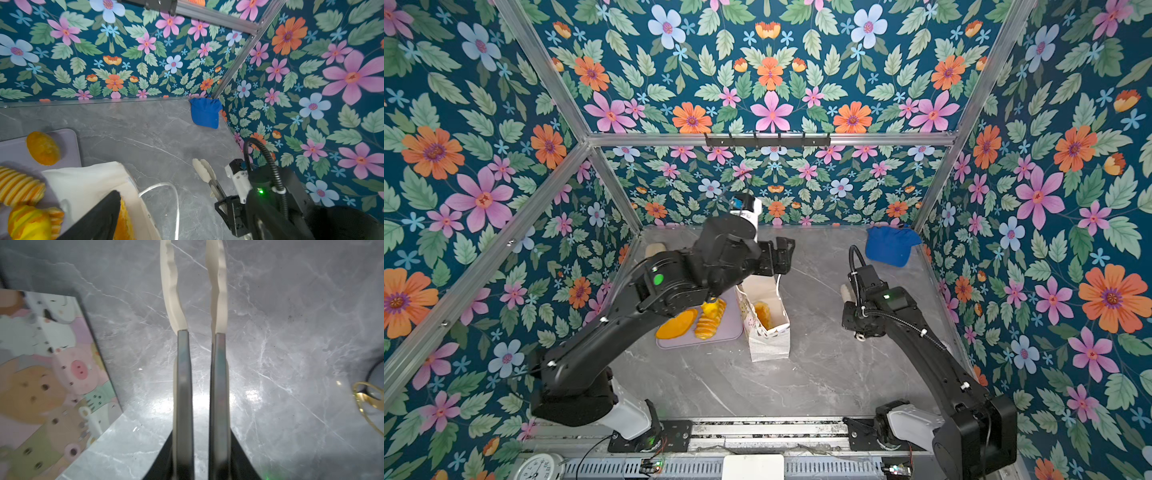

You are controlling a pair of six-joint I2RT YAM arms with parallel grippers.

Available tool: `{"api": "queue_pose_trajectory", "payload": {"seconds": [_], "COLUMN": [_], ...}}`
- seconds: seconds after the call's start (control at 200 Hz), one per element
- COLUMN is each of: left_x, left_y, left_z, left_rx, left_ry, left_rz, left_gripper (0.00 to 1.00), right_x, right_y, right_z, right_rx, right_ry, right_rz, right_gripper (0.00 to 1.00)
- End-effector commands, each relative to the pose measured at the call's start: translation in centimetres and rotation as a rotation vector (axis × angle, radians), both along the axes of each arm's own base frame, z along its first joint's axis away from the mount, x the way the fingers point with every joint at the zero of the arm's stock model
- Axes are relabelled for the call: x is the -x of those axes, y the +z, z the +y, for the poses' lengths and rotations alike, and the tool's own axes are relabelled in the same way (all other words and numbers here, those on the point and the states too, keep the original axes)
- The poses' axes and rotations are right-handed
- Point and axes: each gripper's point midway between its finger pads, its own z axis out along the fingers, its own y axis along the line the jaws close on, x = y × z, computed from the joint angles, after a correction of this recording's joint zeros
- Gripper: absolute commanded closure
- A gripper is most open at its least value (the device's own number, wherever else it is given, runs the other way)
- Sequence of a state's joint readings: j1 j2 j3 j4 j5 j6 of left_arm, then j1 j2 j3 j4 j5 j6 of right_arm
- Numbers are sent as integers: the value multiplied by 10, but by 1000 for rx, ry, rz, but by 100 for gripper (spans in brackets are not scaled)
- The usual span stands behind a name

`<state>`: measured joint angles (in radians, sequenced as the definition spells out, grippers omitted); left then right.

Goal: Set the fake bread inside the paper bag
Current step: 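Carry the tongs toward the clock while the left gripper reaches over the bag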

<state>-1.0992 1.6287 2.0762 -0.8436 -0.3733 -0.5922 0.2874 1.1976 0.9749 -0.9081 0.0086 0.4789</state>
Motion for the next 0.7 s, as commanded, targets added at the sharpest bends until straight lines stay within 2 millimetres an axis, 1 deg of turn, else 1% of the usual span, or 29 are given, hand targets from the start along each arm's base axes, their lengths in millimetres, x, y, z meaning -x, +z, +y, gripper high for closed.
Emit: {"api": "queue_pose_trajectory", "payload": {"seconds": [0.0,0.05,0.1,0.19,0.245,0.325,0.415,0.475,0.565,0.605,0.7], "left_x": [-3,-3,-5,-8,-9,-10,-10,-11,-12,-12,-14], "left_y": [-12,-18,-23,-27,-29,-32,-37,-40,-41,-41,-38], "left_z": [-30,-45,-56,-70,-76,-83,-90,-92,-94,-95,-97], "left_rx": [16,33,47,70,81,91,90,89,90,91,91], "left_ry": [-59,-87,-101,-117,-124,-135,-146,-148,-149,-148,-148], "left_rz": [13,25,34,41,43,50,62,70,73,72,65], "left_gripper": [5,5,5,4,4,4,3,3,3,3,3], "right_x": [-21,-19,-18,-17,-17,-16,-14,-14,-12,-12,-10], "right_y": [-22,-37,-48,-68,-78,-89,-96,-96,-88,-82,-60], "right_z": [-1,-6,-11,-17,-16,-10,-2,1,4,3,0], "right_rx": [-40,-35,-35,-43,-56,-93,-138,-162,-185,-189,-190], "right_ry": [-83,-113,-144,-194,-210,-219,-224,-228,-229,-232,-235], "right_rz": [-54,-32,-23,-1,16,37,58,57,46,34,-14], "right_gripper": [67,67,66,64,62,59,51,45,36,32,26]}}
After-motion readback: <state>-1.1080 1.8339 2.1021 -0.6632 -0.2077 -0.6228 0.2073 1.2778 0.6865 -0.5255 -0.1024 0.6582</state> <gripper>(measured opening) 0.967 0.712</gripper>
